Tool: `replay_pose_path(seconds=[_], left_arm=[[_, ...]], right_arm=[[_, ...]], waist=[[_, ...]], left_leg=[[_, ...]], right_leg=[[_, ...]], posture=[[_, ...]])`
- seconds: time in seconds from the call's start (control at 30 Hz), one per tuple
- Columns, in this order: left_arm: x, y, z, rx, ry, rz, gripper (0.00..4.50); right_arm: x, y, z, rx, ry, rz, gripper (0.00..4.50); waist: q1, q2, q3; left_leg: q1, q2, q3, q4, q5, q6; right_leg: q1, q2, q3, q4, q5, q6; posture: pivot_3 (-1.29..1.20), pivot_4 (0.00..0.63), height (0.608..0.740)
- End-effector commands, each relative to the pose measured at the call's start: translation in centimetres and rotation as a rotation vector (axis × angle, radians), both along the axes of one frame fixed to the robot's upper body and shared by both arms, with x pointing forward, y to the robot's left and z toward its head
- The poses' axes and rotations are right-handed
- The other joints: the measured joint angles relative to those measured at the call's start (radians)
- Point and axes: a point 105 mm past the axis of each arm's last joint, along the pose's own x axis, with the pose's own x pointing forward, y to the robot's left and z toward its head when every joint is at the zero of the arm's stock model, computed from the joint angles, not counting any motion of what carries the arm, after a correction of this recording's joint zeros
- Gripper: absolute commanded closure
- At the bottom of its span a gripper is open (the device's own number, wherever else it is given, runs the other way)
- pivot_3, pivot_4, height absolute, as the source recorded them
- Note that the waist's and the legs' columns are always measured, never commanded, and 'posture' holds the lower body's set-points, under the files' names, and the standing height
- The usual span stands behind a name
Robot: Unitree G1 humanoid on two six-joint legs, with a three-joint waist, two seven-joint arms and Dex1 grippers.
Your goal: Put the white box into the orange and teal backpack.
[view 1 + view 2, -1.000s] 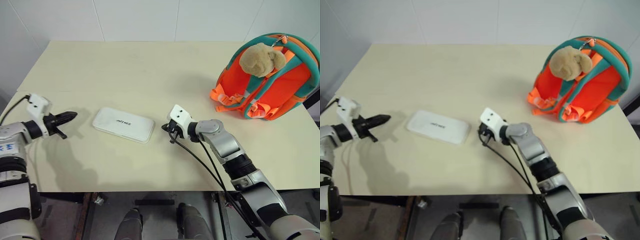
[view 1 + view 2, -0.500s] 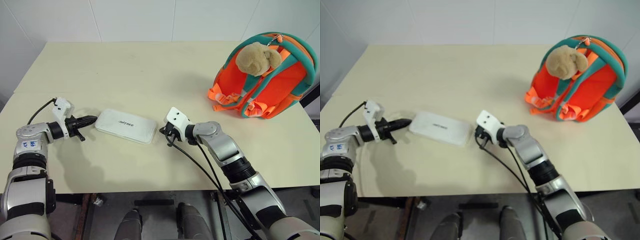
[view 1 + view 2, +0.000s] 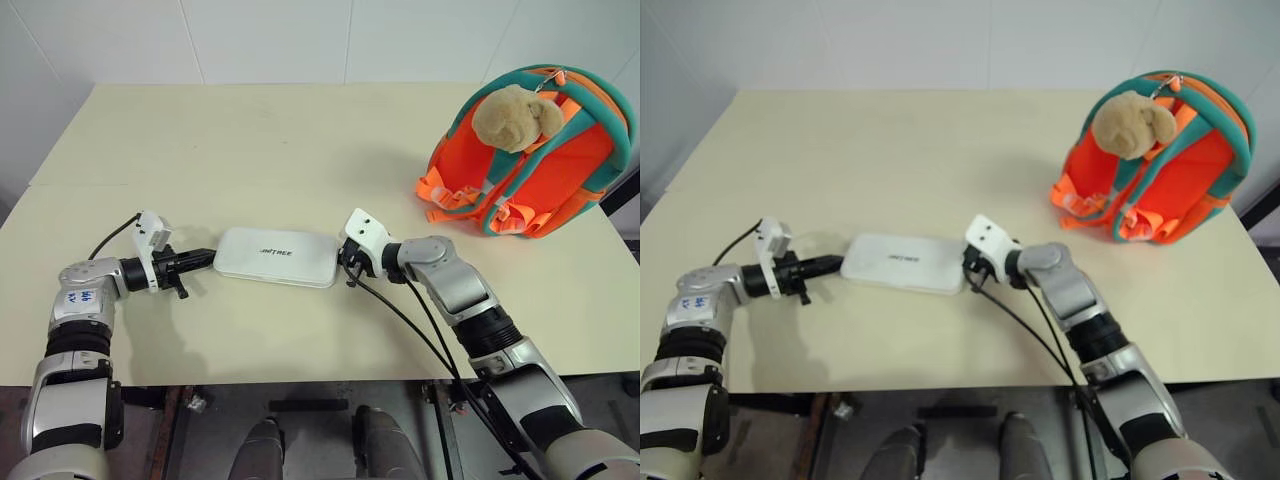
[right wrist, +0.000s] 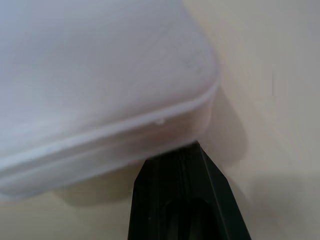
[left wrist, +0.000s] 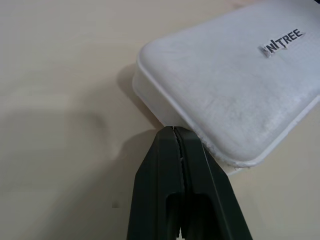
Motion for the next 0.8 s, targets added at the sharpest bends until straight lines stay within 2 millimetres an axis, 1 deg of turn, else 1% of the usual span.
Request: replay_pose_path(seconds=[0.03,0.2,0.3,0.4,0.6,0.8], left_arm=[[-0.3,-0.8,0.9,-0.012,-0.038,-0.028,4.48],[-1.0,-1.0,1.1,-0.015,-0.029,-0.042,4.48],[-1.3,-0.9,1.0,-0.015,-0.025,-0.037,4.48],[-1.5,-1.0,1.0,-0.022,-0.022,-0.034,4.48],[-1.7,-1.5,0.9,-0.037,-0.022,-0.046,4.48],[-1.5,-3.1,1.2,-0.063,-0.032,-0.087,4.48]], right_arm=[[0.5,-1.4,1.0,-0.014,-0.031,-0.010,4.50],[0.7,-4.1,0.8,-0.086,-0.018,-0.020,4.50],[0.6,-5.5,0.4,-0.135,0.000,-0.021,4.50],[0.9,-6.7,0.5,-0.158,-0.006,-0.048,4.50],[0.6,-7.1,1.1,-0.141,-0.009,-0.058,4.50],[-0.8,-5.6,1.6,-0.107,0.008,-0.016,4.50]], waist=[[0.000,0.000,0.000],[0.002,0.000,0.000],[0.002,0.000,0.000],[0.002,0.000,0.000],[0.003,0.000,0.000],[0.007,0.000,0.000]], left_leg=[[0.000,0.000,0.000,0.000,0.000,0.000],[0.000,0.000,0.000,0.001,0.000,0.000],[0.000,0.000,0.000,0.002,0.000,0.000],[0.000,0.000,0.000,0.002,0.000,0.000],[0.000,0.000,0.000,0.002,0.000,0.000],[0.000,0.000,0.000,0.002,0.000,0.000]], right_leg=[[0.000,0.000,0.000,0.000,0.000,0.000],[0.000,0.000,0.000,-0.001,0.000,0.000],[0.001,0.000,0.000,-0.002,0.000,0.000],[0.001,0.000,0.000,-0.002,0.000,0.000],[0.001,0.000,0.000,-0.002,0.000,0.000],[0.001,0.000,0.000,-0.003,0.000,0.000]], posture=[[0.00,0.150,0.740],[0.00,0.150,0.740],[0.00,0.150,0.740],[0.00,0.150,0.740],[0.00,0.150,0.740],[0.00,0.150,0.740]])
